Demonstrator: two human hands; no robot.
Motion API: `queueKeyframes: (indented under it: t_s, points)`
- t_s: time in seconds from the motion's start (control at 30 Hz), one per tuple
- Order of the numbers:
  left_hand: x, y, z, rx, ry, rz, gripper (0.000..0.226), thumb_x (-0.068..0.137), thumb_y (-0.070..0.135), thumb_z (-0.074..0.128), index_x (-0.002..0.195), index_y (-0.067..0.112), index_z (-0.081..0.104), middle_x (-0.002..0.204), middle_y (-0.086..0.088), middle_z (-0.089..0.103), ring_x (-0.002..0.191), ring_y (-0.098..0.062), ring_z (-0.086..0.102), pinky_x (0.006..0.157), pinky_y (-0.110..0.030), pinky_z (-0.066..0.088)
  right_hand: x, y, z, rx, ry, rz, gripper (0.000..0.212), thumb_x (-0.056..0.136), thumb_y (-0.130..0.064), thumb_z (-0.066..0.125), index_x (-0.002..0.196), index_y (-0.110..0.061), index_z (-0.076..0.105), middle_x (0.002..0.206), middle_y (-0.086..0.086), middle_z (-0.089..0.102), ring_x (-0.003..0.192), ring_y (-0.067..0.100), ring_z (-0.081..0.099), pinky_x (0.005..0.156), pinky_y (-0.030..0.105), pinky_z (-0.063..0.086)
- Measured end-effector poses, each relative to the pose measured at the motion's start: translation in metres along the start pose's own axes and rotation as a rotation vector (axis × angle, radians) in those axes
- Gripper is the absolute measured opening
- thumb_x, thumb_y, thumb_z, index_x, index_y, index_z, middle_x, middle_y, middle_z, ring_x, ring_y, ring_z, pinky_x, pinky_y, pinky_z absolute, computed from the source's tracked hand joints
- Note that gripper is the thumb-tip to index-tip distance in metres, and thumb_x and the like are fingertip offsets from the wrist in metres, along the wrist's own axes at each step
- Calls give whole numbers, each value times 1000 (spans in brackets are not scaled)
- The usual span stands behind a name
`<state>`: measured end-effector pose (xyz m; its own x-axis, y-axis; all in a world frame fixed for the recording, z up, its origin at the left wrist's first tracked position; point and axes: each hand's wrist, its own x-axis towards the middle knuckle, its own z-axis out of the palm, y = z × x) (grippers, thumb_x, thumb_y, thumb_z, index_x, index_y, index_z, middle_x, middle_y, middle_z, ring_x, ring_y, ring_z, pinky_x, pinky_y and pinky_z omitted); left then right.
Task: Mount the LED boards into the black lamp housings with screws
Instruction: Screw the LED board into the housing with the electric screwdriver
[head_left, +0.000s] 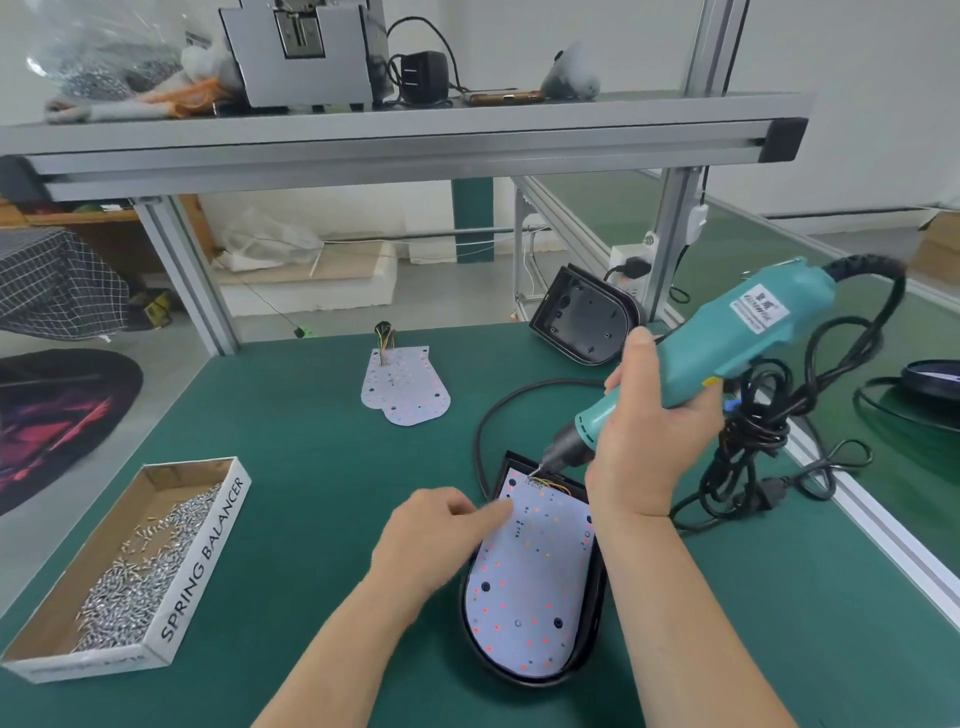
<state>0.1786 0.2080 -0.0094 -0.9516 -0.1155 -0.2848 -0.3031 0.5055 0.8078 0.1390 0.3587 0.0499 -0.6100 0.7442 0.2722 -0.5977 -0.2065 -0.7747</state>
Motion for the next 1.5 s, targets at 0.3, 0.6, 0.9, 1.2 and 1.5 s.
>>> queueKeyframes:
  t_s: [0.3, 0.6, 0.9, 1.2, 1.5]
  points:
    - [20, -8, 25, -148, -105, -83, 45, 57, 40, 70, 60, 19, 31, 65, -3, 30, 62, -20, 25, 63, -34, 20, -13, 42, 0, -198, -142, -83, 23, 81, -36, 71, 74, -20, 57, 62, -2, 60, 56, 19, 55, 57, 34, 48]
    - [28, -15, 29, -166, -101, -76, 41, 54, 43, 70, 69, 14, 45, 71, -7, 39, 68, -21, 32, 68, -36, 24, -15, 50, 7, -189, -164, -71, 21, 79, -38, 71, 75, -22, 57, 58, -8, 59, 52, 15, 55, 53, 24, 47]
    - [31, -19, 31, -173, -104, -61, 40, 53, 45, 70, 71, 15, 50, 71, -6, 43, 67, -20, 35, 69, -34, 26, -18, 56, 9, -208, -222, -149, 23, 82, -34, 70, 75, -19, 55, 58, -17, 54, 52, 5, 48, 55, 20, 43]
    - [34, -24, 33, -184, -107, -76, 49, 53, 45, 69, 74, 2, 63, 72, -4, 58, 65, -20, 48, 67, -32, 36, -21, 59, 12, -253, -296, -123, 36, 79, -40, 69, 69, -13, 47, 54, -5, 49, 48, 18, 45, 48, 37, 42]
    - [32, -26, 34, -175, -59, -51, 36, 55, 43, 70, 54, 20, 41, 61, -1, 40, 62, -20, 33, 65, -33, 26, -25, 60, 11, -303, -252, -35, 36, 77, -43, 71, 66, -19, 46, 53, -9, 49, 49, 20, 46, 50, 38, 45]
